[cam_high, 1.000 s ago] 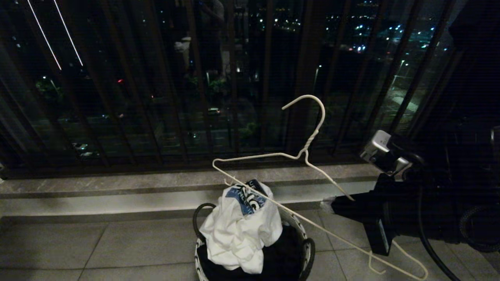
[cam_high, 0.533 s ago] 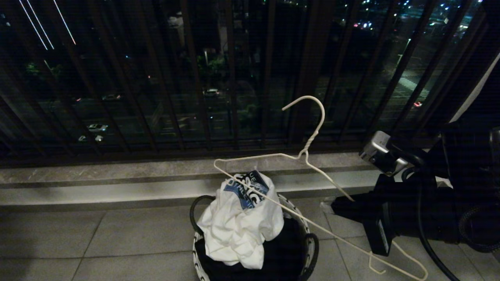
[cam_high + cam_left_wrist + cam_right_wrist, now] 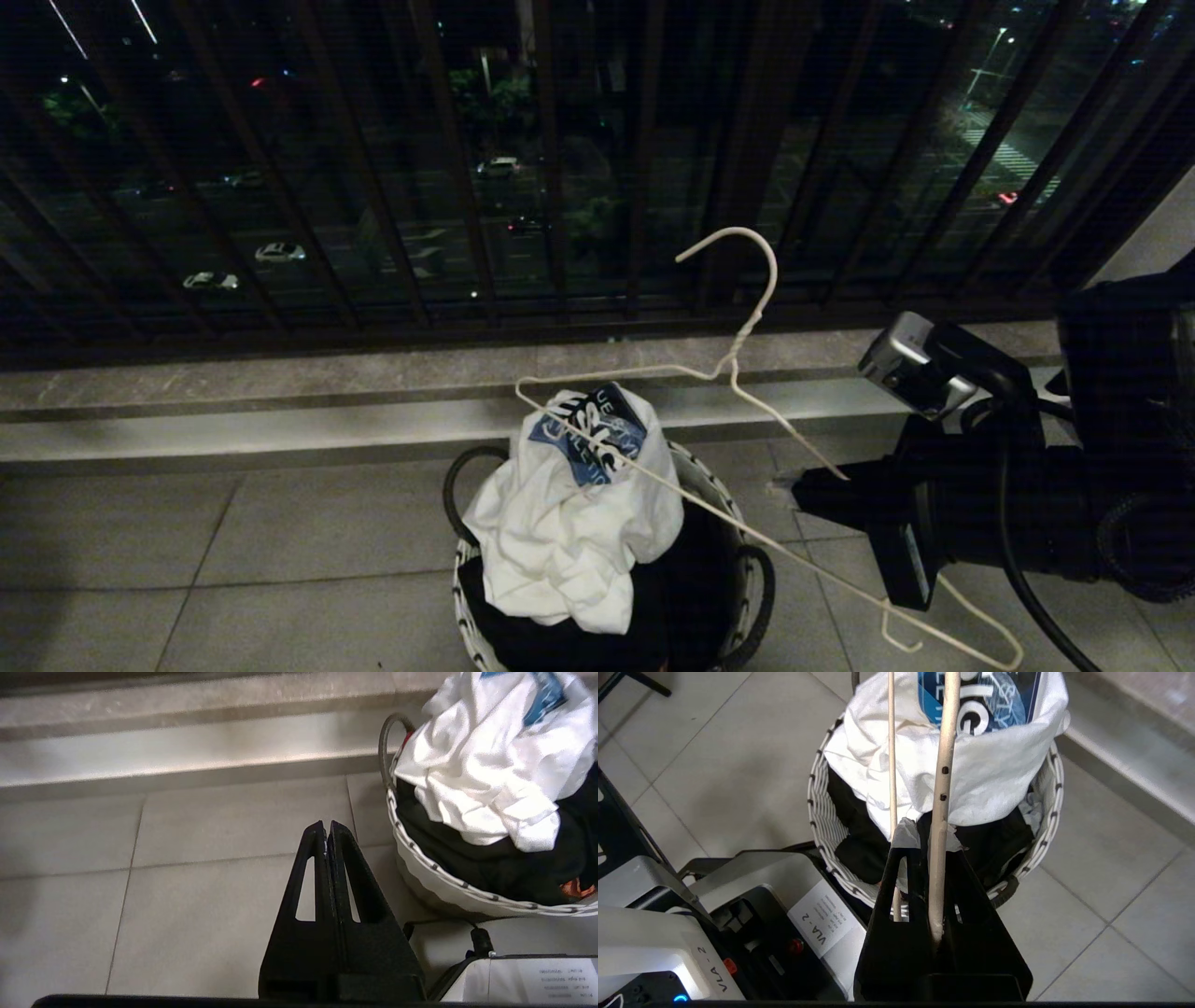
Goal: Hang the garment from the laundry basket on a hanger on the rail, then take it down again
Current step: Pick up clothes from the basket
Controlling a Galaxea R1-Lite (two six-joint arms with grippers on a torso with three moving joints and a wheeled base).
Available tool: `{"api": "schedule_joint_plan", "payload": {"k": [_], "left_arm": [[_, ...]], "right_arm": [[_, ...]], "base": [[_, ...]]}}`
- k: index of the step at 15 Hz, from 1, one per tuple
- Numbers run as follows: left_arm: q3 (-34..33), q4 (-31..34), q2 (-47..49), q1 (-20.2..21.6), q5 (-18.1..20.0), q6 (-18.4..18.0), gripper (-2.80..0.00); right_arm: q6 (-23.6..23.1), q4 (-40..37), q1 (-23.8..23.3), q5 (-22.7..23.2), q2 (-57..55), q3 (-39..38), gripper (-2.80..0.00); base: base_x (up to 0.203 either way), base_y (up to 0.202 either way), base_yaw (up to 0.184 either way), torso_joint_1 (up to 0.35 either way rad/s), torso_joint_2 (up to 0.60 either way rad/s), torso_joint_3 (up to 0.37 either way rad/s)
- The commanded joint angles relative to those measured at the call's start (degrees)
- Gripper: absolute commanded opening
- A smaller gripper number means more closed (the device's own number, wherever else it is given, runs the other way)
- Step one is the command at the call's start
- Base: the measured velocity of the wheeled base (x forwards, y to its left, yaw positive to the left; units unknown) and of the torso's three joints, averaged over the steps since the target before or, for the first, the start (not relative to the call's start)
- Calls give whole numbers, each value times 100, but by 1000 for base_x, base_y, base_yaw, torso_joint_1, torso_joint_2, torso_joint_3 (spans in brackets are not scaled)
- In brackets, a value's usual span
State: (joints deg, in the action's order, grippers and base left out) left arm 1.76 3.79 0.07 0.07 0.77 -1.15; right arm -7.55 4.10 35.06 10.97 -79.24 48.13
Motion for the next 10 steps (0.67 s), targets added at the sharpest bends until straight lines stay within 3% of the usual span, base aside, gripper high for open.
{"api": "schedule_joint_plan", "payload": {"k": [1,10], "left_arm": [[0,-1,1,1,2,0,-280],[0,-1,1,10,2,0,-280]], "right_arm": [[-4,3,1,10,17,4,-280],[-10,3,-8,1,50,13,-280]], "base": [[0,0,0,7,5,-198],[0,0,0,4,2,-169]]}}
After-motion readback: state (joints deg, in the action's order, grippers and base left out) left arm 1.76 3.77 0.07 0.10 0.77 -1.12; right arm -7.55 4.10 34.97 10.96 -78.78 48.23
